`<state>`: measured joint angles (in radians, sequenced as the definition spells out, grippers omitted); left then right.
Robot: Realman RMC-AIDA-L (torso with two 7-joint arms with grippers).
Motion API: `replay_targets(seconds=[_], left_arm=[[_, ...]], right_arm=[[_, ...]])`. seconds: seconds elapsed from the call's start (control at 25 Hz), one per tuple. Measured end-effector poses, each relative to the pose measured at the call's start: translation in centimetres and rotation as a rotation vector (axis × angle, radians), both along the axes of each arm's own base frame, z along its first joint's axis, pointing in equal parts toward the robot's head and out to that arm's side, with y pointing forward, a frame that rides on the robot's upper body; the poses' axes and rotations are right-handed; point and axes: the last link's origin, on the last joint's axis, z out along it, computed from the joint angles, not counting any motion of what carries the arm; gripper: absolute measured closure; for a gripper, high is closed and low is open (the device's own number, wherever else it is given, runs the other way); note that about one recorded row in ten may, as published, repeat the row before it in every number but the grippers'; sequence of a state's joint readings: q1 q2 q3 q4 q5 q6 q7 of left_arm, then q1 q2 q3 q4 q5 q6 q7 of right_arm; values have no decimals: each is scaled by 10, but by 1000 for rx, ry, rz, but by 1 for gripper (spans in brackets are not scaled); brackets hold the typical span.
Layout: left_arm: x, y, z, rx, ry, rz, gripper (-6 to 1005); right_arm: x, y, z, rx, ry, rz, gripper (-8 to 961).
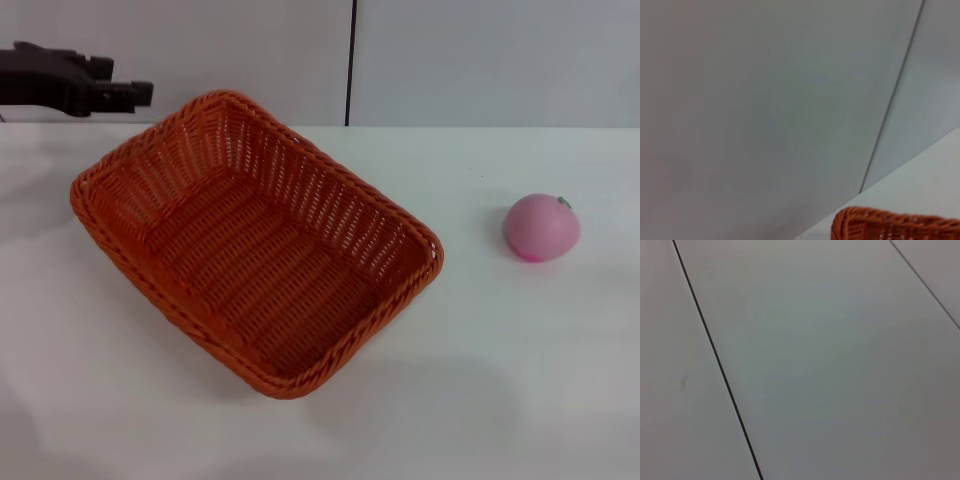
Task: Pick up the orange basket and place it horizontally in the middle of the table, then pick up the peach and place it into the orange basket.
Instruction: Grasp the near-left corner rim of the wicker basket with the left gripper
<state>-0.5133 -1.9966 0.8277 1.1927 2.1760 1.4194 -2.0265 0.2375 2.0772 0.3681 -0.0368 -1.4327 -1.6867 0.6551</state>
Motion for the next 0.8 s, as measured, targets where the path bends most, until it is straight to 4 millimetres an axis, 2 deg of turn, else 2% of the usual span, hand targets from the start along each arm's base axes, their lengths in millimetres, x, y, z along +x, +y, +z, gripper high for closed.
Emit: replay_targets(seconds=[0.08, 0.16, 0.32, 0.8], left_arm=[[0, 0, 0, 0, 0, 0, 357], [-4, 4, -10, 1, 42, 20, 337], [-5, 5, -13, 0, 46, 22, 198], [-22, 4, -28, -45, 92, 72, 198]], right_arm=[[1, 0, 0, -2, 2, -4, 128], [1, 0, 0, -4, 3, -7, 128], [2, 0, -1, -6, 4, -11, 128], [5, 1, -2, -17, 13, -29, 128]])
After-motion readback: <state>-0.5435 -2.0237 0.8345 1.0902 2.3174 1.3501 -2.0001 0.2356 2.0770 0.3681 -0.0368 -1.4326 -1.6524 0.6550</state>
